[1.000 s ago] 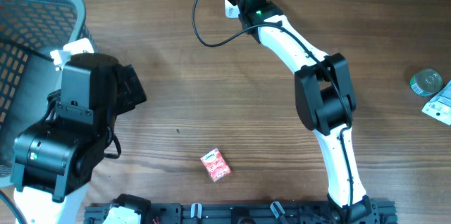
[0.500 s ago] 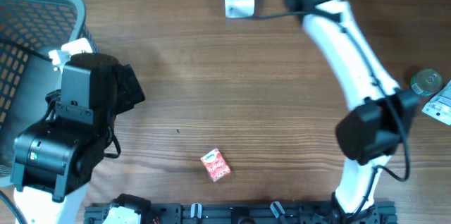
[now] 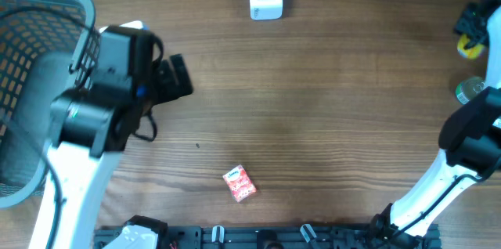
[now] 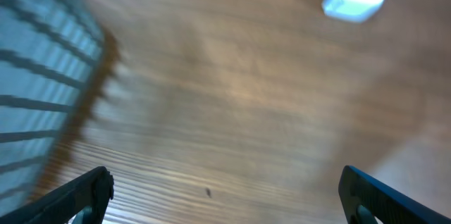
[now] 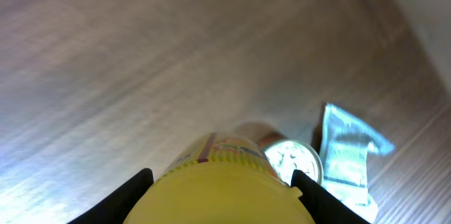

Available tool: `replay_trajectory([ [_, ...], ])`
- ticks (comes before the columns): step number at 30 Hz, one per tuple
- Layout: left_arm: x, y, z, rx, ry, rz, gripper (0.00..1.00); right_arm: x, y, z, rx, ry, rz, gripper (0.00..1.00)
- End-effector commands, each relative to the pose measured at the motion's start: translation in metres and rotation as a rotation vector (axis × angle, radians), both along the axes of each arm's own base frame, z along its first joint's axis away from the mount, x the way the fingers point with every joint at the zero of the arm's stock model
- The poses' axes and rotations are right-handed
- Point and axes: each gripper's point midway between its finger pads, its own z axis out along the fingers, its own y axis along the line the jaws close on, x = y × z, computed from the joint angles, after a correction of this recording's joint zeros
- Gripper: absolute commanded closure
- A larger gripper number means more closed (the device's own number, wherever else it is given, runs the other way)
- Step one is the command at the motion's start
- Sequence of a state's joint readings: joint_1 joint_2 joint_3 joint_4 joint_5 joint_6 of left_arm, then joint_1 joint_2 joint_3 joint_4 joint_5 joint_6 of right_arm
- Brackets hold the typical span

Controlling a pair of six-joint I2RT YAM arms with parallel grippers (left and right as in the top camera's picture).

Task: Scan the item barcode
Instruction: 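Carry the Mentos bottle right and set it at the table's right edge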

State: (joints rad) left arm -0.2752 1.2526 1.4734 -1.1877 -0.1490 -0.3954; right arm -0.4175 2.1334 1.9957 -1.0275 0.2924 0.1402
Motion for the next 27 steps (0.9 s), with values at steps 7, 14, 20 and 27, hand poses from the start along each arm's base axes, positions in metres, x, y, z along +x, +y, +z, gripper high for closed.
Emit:
replay_trajectory([
  [7,0.018,-0.095,-0.074,-0.028,0.22,-0.312,0.0,-0.052,-0.072,-0.084,0.071,0.102,-0.22,0.52],
  [14,0.016,-0.121,-0.081,-0.02,0.218,-0.379,0.0,-0.062,-0.079,-0.109,0.174,0.082,-0.244,0.0],
  [20,0.02,-0.111,-0.076,0.028,0.184,-0.349,0.0,-0.046,-0.08,-0.082,0.163,-0.011,-0.214,0.0],
  [27,0.025,-0.103,-0.071,0.064,0.15,-0.323,0.0,-0.017,-0.06,0.012,0.172,-0.258,-0.093,0.0],
])
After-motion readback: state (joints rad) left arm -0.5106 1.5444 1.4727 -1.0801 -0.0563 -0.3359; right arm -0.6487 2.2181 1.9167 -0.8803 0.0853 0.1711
